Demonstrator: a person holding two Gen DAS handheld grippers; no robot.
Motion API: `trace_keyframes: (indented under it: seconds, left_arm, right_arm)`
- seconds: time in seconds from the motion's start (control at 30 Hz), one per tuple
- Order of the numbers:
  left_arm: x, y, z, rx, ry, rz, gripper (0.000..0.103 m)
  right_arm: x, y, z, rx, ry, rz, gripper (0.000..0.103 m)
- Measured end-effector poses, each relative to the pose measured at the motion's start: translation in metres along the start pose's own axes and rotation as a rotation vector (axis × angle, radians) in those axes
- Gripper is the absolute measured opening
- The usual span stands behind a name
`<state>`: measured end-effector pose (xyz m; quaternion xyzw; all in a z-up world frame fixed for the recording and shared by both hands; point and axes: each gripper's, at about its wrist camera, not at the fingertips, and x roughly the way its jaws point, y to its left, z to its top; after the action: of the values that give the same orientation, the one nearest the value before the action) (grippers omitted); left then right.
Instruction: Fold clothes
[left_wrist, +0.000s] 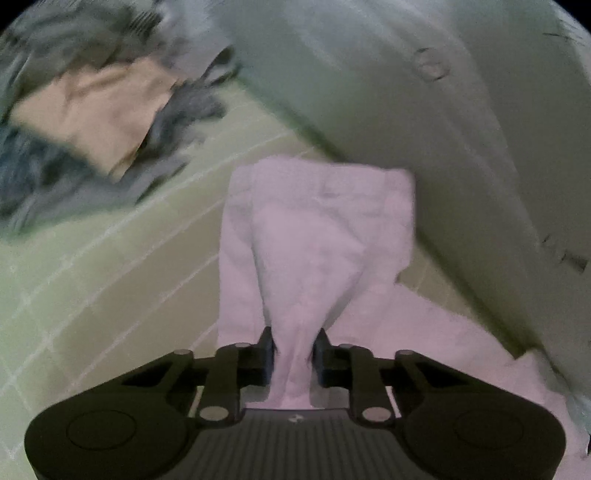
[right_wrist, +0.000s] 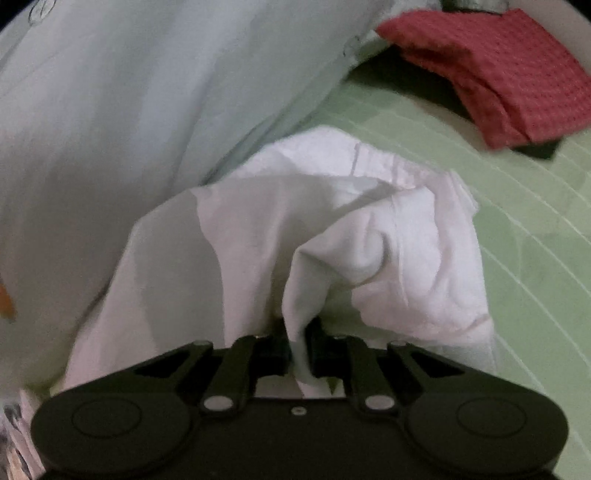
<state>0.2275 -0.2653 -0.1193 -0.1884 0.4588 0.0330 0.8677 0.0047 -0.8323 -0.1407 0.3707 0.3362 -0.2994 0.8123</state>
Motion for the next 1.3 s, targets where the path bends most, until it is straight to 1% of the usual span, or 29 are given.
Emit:
trace_keyframes:
  seconds: [0.07,0.17,0.23,0.33,0.4,0.43,0.47,0.5,0.53,0.57,0.6,0.63,0.7,0.73,0.77,0.8,0.83,0.87,0.9,0.93,1.0,1.13,1.17,1.23,1.3]
  left_arm:
    - [-0.017,0.001,0.004,0.024,-0.034,-0.021,0.015]
    - [-0.049,0.018,0.005,0.009,-0.082,-0.063,0.012]
    - [-0.075,0.034,0.004,-0.012,-0.112,-0.082,0.011]
    - [-0.119,0.062,-0.004,-0.053,-0.166,-0.128,0.012]
    - [-0.142,0.081,-0.019,-0.069,-0.187,-0.109,0.013]
    - [-0.149,0.092,-0.030,-0.081,-0.183,-0.088,0.015]
    - [-0.152,0.104,-0.042,-0.092,-0.172,-0.066,0.017]
    - [-0.152,0.115,-0.054,-0.114,-0.143,-0.043,0.019]
    - [-0.148,0.127,-0.066,-0.146,-0.097,-0.020,0.019]
    - [-0.145,0.137,-0.079,-0.173,-0.054,0.005,0.020]
    - [-0.142,0.146,-0.091,-0.195,-0.014,0.034,0.023]
    - [-0.142,0.154,-0.101,-0.211,0.009,0.059,0.024]
    - [-0.151,0.164,-0.115,-0.220,-0.002,0.091,0.025]
    - [-0.157,0.166,-0.118,-0.216,-0.014,0.097,0.029]
    - [-0.161,0.167,-0.119,-0.207,-0.025,0.103,0.032]
    - [-0.164,0.168,-0.118,-0.198,-0.038,0.111,0.041]
    - [-0.168,0.167,-0.116,-0.184,-0.048,0.117,0.046]
    - [-0.171,0.165,-0.113,-0.167,-0.056,0.123,0.049]
    - [-0.173,0.164,-0.109,-0.150,-0.060,0.127,0.054]
    - [-0.172,0.163,-0.105,-0.137,-0.060,0.130,0.060]
    - [-0.168,0.165,-0.096,-0.124,-0.049,0.141,0.067]
    - [-0.156,0.172,-0.085,-0.096,-0.004,0.118,0.067]
    - [-0.153,0.174,-0.082,-0.077,0.007,0.105,0.067]
    - [-0.146,0.176,-0.075,-0.045,0.027,0.087,0.072]
    - [-0.138,0.176,-0.069,-0.029,0.048,0.064,0.074]
  right_arm:
    - [-0.014,0.004,0.004,-0.019,-0.057,0.002,0.006]
    - [-0.058,-0.007,-0.001,-0.070,-0.159,-0.012,0.005]
    - [-0.093,-0.024,-0.005,-0.097,-0.221,-0.016,0.004]
    - [-0.152,-0.052,-0.012,-0.120,-0.344,-0.048,0.004]
    - [-0.183,-0.075,-0.020,-0.094,-0.396,-0.056,0.004]
    - [-0.193,-0.086,-0.026,-0.081,-0.411,-0.083,0.004]
    - [-0.197,-0.099,-0.034,-0.078,-0.411,-0.120,0.004]
    - [-0.195,-0.110,-0.043,-0.080,-0.391,-0.163,0.004]
    - [-0.188,-0.121,-0.050,-0.071,-0.361,-0.200,0.004]
    - [-0.181,-0.133,-0.060,-0.048,-0.315,-0.230,0.005]
    - [-0.173,-0.144,-0.070,-0.019,-0.254,-0.249,0.006]
    - [-0.166,-0.154,-0.080,0.008,-0.201,-0.262,0.007]
    - [-0.159,-0.164,-0.098,0.042,-0.133,-0.267,0.023]
    - [-0.159,-0.162,-0.104,0.037,-0.123,-0.269,0.029]
    - [-0.158,-0.158,-0.109,0.029,-0.119,-0.273,0.048]
    - [-0.159,-0.152,-0.111,0.013,-0.128,-0.276,0.064]
    - [-0.161,-0.146,-0.110,-0.011,-0.139,-0.276,0.068]
    - [-0.161,-0.136,-0.109,-0.042,-0.149,-0.276,0.077]
    - [-0.161,-0.125,-0.109,-0.074,-0.158,-0.276,0.081]
    - [-0.162,-0.113,-0.110,-0.106,-0.166,-0.279,0.082]
    - [-0.161,-0.093,-0.108,-0.157,-0.178,-0.291,0.085]
    - [-0.168,-0.068,-0.123,-0.134,-0.184,-0.260,0.090]
    - [-0.167,-0.061,-0.128,-0.138,-0.188,-0.261,0.091]
    - [-0.169,-0.047,-0.140,-0.149,-0.200,-0.279,0.091]
    - [-0.174,-0.033,-0.153,-0.158,-0.216,-0.300,0.092]
